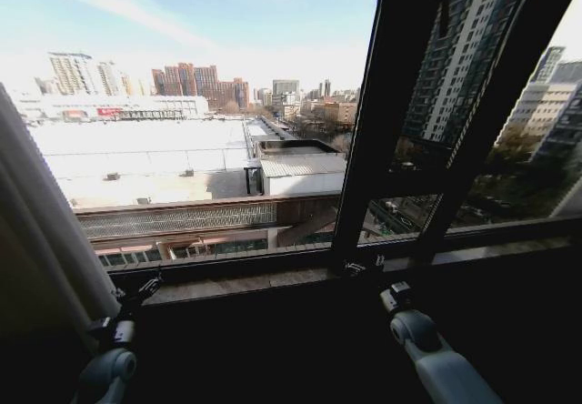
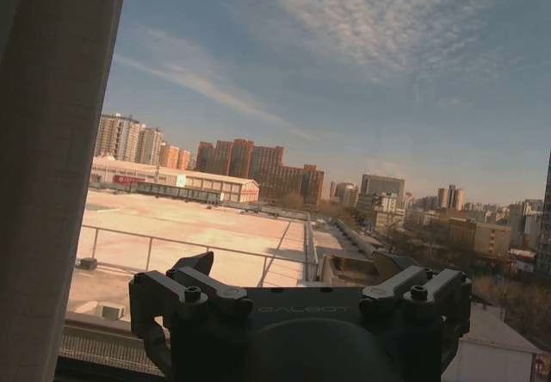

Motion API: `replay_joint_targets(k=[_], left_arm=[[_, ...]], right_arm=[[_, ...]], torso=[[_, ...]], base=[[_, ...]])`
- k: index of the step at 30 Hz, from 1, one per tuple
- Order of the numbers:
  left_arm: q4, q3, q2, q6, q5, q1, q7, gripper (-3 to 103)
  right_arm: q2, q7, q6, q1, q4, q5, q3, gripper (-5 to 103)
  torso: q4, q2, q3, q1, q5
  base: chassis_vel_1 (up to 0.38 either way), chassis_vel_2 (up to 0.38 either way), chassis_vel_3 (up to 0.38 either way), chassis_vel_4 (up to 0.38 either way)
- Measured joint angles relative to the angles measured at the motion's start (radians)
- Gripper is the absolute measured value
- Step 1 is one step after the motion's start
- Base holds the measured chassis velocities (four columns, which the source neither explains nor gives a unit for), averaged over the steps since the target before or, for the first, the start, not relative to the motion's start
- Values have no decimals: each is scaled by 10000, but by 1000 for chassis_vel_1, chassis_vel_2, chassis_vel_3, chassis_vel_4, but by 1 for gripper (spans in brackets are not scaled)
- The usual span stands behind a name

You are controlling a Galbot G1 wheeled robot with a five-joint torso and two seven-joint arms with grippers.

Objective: Open the curtains by pulling them apart, changing their state from closed to fully open.

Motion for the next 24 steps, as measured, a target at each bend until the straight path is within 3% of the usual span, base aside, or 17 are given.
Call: replay_joint_targets(k=[11, 24], left_arm=[[7, 2, 2, 0, 3, -6, -1, 100], [12, 4, 2, 0, 5, -6, -2, 100]], right_arm=[[0, 0, 0, 0, 0, 0, 0, 100], [1, 0, 0, 0, 0, 0, 0, 100]], torso=[[0, 0, 0, 1, -1], [-1, 0, 0, 1, 1]], base=[[-138, -143, 142, 140], [-309, -304, 299, 308]])
